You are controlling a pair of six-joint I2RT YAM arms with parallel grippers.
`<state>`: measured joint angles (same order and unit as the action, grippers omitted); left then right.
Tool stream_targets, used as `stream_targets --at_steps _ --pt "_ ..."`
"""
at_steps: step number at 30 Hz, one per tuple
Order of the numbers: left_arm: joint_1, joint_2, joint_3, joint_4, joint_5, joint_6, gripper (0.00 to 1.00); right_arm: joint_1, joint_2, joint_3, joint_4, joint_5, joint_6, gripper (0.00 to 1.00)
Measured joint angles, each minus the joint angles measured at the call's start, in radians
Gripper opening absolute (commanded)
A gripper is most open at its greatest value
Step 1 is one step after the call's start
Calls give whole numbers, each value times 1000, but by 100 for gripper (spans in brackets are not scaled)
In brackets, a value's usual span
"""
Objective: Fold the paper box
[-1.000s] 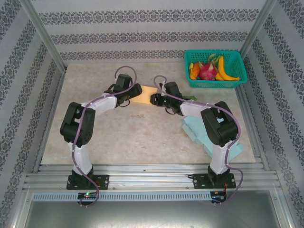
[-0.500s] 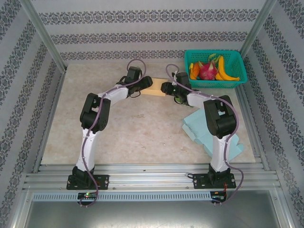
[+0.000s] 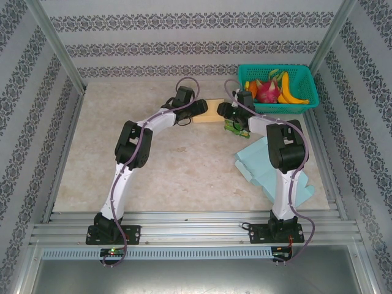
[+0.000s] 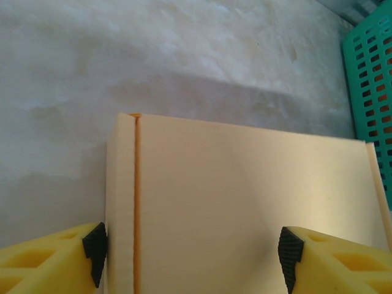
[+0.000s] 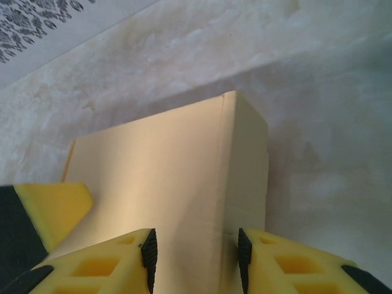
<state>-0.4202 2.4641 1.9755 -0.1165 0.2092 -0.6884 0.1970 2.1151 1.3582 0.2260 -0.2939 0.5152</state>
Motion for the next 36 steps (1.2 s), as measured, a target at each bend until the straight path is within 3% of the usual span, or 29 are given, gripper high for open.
stream_targets --at_steps 12,19,28,36 --pt "-13 -2 36 -101 -80 35 86 -5 -12 2 -36 -39 -43 46" --pt "-13 -87 -2 -145 -114 55 86 -12 -140 -92 -68 -40 -74 46" --pt "-26 -458 -401 -90 -114 46 86 7 -534 -353 -161 32 -123 46" --pt "-70 -793 -851 7 -106 23 86 140 -929 -599 -414 185 -167 52"
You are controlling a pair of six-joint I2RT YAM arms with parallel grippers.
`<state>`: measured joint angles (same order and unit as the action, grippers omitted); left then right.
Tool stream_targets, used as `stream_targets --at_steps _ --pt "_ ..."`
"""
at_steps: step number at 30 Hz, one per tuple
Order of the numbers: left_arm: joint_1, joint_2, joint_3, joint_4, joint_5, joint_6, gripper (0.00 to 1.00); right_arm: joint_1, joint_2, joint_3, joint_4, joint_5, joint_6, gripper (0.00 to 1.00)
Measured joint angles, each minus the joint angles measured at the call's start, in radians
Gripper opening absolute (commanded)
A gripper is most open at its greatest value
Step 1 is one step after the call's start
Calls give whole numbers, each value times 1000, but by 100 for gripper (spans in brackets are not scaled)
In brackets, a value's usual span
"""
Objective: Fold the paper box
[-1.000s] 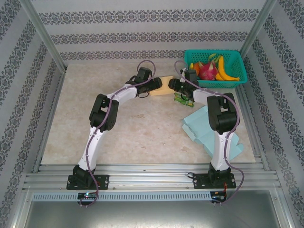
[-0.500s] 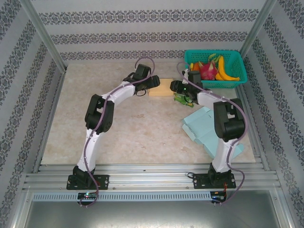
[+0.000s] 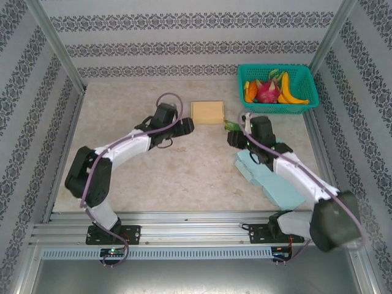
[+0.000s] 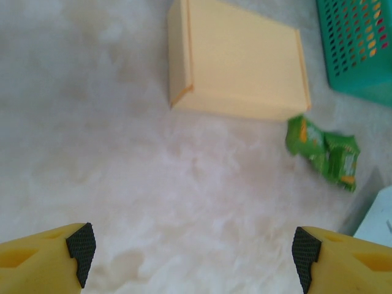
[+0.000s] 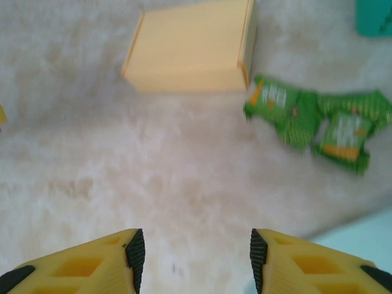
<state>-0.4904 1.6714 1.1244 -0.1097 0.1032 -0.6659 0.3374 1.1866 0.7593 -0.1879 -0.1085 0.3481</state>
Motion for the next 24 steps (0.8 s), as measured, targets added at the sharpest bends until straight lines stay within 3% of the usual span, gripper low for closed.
stream_targets --at_steps 6,16,20,24 --pt "-42 -186 -225 46 -15 -11 86 34 -126 -202 -68 50 16 54" --pt "-93 -259 -308 77 -37 -19 86 49 -18 -232 -61 75 22 51" --pt "-93 -259 -312 82 -43 -19 86 87 13 -230 -59 85 14 37" --pt "-93 -259 -312 84 -57 -19 86 132 26 -200 -77 108 0 5"
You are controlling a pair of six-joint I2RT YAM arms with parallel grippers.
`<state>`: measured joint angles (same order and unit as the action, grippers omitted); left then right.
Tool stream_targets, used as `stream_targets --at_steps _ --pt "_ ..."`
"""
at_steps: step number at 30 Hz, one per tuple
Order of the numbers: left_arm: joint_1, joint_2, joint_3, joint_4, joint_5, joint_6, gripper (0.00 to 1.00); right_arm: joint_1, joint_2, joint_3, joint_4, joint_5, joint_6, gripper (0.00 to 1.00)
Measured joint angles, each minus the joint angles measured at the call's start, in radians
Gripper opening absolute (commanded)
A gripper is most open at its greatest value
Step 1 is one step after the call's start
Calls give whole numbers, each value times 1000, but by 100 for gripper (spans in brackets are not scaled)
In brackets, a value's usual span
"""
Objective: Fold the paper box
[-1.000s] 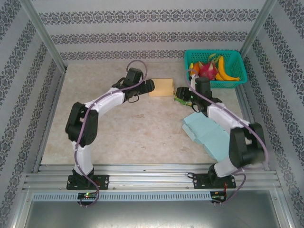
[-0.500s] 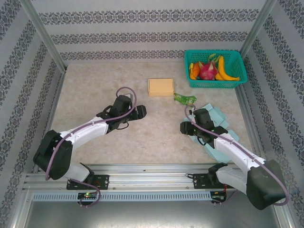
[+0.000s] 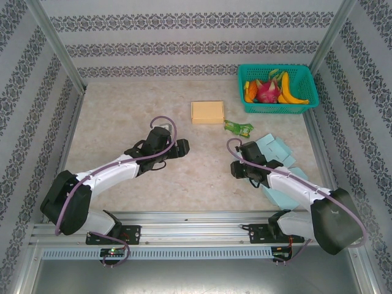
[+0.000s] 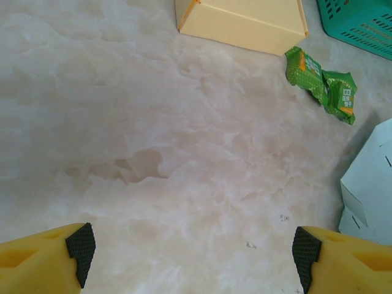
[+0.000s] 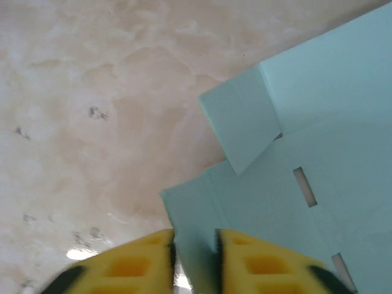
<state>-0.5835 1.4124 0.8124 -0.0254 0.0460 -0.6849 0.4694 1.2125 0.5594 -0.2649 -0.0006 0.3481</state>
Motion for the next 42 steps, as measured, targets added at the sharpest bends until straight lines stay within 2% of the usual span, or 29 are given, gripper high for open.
stream_targets --at_steps 3,7,13,20,26,31,35,39,42 --pt "0 -3 -1 0 -22 0 87 27 -1 36 4 29 -6 0" --pt "0 -40 -17 0 -68 0 87 61 -22 67 11 69 -3 0" --pt "0 -116 -44 -3 -141 1 88 194 -11 210 21 168 2 0" --pt "24 -249 -161 -4 -221 -13 89 321 193 397 192 240 47 1" --pt "101 -390 -294 -12 -288 -51 89 353 428 476 350 227 124 28" --pt "108 -431 -339 -22 -309 -62 89 360 522 547 401 194 153 38" --pt "108 -431 -339 -22 -285 -73 88 360 483 532 429 201 143 41" --pt "97 -405 -332 -14 -249 -84 87 349 354 440 418 225 107 43" --pt "47 -332 -293 -12 -236 -88 87 316 237 350 406 238 82 47"
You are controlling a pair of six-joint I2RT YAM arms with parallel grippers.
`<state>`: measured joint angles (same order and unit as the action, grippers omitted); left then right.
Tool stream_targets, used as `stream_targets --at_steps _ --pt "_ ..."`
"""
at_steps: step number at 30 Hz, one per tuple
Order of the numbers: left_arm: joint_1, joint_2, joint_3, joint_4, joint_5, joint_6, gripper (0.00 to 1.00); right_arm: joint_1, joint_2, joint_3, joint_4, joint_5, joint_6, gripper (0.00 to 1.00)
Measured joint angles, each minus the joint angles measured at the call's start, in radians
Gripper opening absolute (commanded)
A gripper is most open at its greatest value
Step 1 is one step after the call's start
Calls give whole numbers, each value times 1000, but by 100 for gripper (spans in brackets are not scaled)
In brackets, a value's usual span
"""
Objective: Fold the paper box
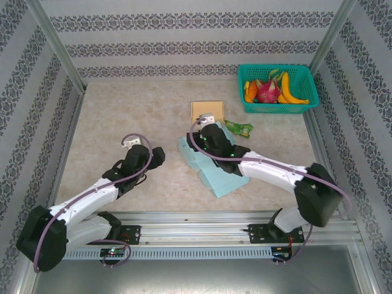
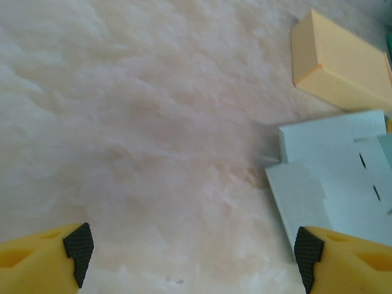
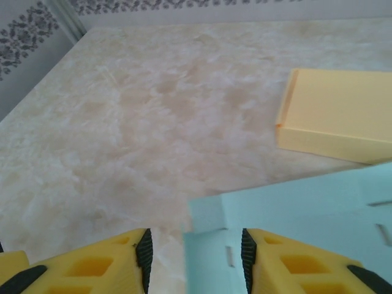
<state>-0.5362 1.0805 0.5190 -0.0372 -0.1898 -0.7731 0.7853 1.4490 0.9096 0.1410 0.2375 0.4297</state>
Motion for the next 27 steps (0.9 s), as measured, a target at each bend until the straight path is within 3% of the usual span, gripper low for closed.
stream_targets --at_steps 7,13,21,27 --pt "-137 254 225 -6 -17 -34 87 -156 -219 -197 -43 8 -37 52" --pt "-182 476 450 -90 -45 -108 84 -296 -353 -307 -58 -29 -40 53" --pt "-211 647 555 -212 -94 -179 73 -312 -392 -332 -54 -77 -41 53" --pt "-214 695 562 -253 -129 -201 53 -312 -331 -331 -53 -127 -44 53"
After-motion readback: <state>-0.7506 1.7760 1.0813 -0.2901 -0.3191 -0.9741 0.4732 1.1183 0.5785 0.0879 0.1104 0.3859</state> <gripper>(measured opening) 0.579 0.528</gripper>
